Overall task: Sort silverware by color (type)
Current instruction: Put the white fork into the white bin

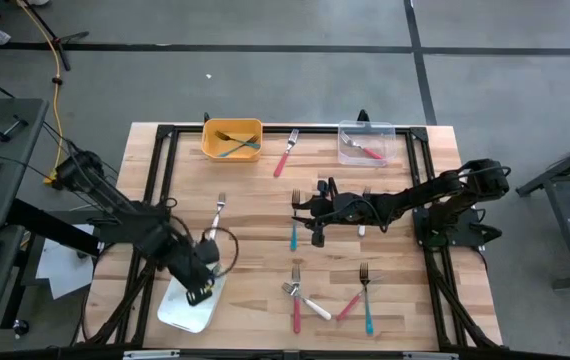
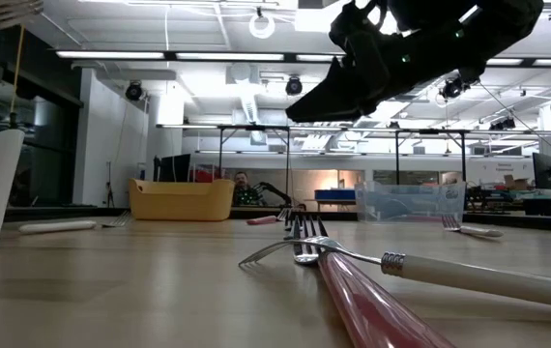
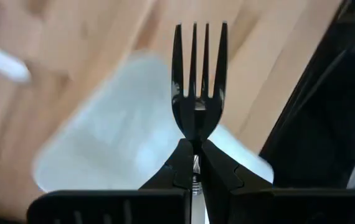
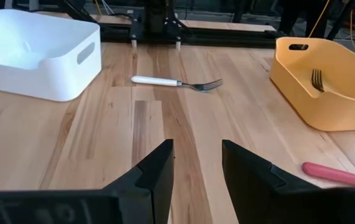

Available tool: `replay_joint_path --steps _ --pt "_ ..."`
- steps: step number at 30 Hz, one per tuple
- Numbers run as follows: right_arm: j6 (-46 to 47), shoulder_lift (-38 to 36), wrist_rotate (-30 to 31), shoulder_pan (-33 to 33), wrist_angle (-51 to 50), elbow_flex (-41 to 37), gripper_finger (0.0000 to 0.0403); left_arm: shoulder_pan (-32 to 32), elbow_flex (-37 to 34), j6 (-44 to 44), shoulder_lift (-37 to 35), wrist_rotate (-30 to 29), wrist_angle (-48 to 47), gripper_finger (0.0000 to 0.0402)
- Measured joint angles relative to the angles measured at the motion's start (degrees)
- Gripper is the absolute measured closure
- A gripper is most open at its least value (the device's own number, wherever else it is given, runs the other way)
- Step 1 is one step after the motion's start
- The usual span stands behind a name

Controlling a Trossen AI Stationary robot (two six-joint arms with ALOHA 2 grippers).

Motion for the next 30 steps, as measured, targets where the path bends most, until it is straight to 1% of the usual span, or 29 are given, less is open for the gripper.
replay_joint_path --steps 3,8,10,13,15,21,24,26,30 --pt "0.0 0.0 0.0 0.0 -0.3 0.0 0.0274 -0.5 -0.1 -1.6 4.0 4.5 -0.1 0.0398" --pt "0.1 0.0 0.0 0.0 -0.3 0.0 0.0274 -0.8 -0.6 -0.2 7.8 5.0 1.3 0.0398" --pt "0.1 0.0 0.0 0.0 -0.3 0.0 0.0274 -0.7 -2.9 -0.6 8.0 5.1 5.6 0.0398" --pt "0.1 0.0 0.0 0.0 -0.4 0.0 0.0274 -0.7 -7.7 -3.7 7.7 6.8 12.5 0.0398" --pt "-0.2 0.0 0.0 0.0 -0.7 0.0 0.0274 -0.7 -10.3 -6.1 7.7 7.5 13.9 0.0398" --pt "-0.3 0.0 0.0 0.0 -0.7 0.0 0.0274 -0.7 -14.8 -12.4 7.7 6.8 13.4 0.0398" --pt "-0.4 0.0 0.0 0.0 -0.7 0.0 0.0274 -0.7 -16.2 -13.8 7.7 4.8 14.7 0.0398" --pt "-0.4 0.0 0.0 0.0 -0.7 0.0 0.0274 -0.4 -17.0 -14.0 7.7 4.2 16.8 0.0388" --pt "-0.3 0.0 0.0 0.0 -0.8 0.0 0.0274 0.5 -17.2 -13.3 7.7 3.2 19.3 0.035"
